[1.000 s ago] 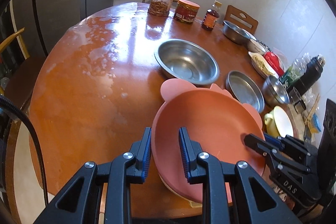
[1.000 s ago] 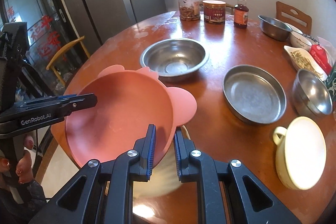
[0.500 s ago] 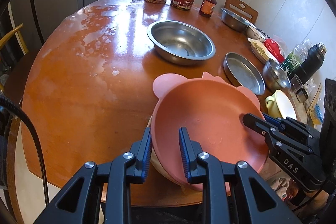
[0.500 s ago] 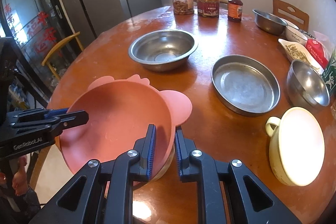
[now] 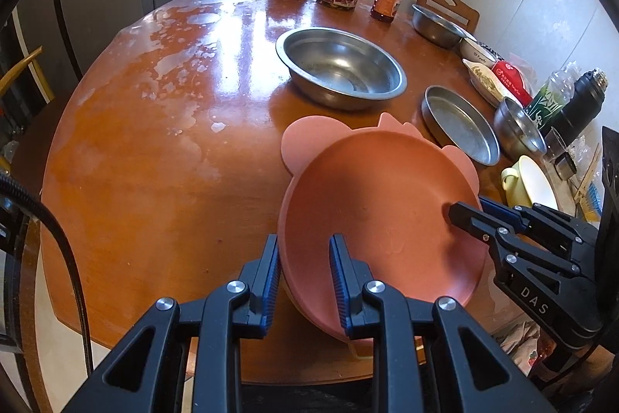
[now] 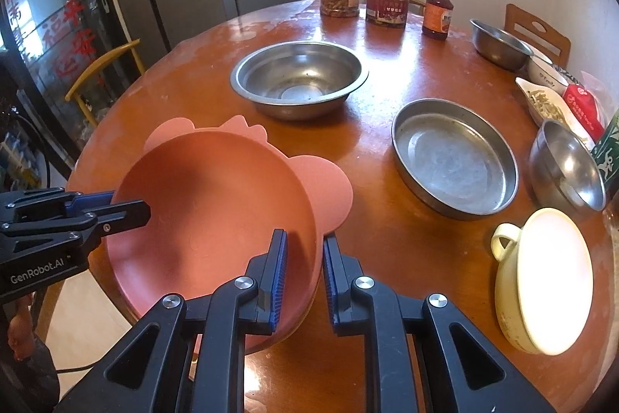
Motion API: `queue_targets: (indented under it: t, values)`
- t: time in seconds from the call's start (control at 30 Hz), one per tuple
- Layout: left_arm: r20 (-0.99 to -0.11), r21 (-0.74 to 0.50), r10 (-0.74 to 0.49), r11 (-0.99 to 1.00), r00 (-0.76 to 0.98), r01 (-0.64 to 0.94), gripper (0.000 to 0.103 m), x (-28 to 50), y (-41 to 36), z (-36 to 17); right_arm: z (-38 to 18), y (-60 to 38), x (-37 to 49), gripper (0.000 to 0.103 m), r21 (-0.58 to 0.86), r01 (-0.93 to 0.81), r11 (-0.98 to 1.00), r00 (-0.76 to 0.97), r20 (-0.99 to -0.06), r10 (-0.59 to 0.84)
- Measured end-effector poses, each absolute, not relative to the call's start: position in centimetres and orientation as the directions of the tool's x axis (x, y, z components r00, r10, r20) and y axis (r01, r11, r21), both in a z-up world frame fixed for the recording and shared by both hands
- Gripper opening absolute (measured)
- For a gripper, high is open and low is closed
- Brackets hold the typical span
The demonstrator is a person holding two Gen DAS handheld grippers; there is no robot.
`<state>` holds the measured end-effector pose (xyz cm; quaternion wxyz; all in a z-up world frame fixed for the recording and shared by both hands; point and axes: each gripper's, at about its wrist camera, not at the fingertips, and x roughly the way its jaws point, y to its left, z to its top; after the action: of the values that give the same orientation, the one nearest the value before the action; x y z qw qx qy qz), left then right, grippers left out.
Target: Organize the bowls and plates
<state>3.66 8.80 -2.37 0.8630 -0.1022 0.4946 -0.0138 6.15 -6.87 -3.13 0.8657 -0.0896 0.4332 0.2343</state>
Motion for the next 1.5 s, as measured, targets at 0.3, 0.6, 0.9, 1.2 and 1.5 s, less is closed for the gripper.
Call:
queue_targets:
  t: [0.3,0.6,0.9,1.2,1.5]
  values:
    - [-0.862,-0.153,-0.101,0.986,0.497,-0.064,0.026,3.9,8.6,-2.7,-3.3,-6.8,6.5,0.02,0.047,-0.481,0.875,0.509,-0.798,0.323]
    - [-0.859,-0.159,-0.105,0.985,0.502,-0.066,0.026,4.0,8.9,-2.5,-3.4,-7.0,6.6,0.023,0.059,-0.478,0.876,0.502,-0.801,0.327]
    - [-0.844,-0.159,-0.099,0.985,0.528,-0.07,0.026,3.7,9.1,-1.9,-3.4,-7.5,6.7,0.038,0.093,-0.459,0.883,0.502,-0.794,0.344]
    - [-0.817,-0.125,-0.057,0.989,0.574,-0.079,0.046,3.2,8.8,-0.9,-3.4,-7.5,6.7,0.044,0.119,-0.447,0.887,0.499,-0.79,0.357]
    - [-0.796,-0.127,-0.047,0.988,0.604,-0.09,0.047,3.8,9.6,0.1,-2.4,-8.1,7.1,0.057,0.151,-0.41,0.9,0.531,-0.762,0.37]
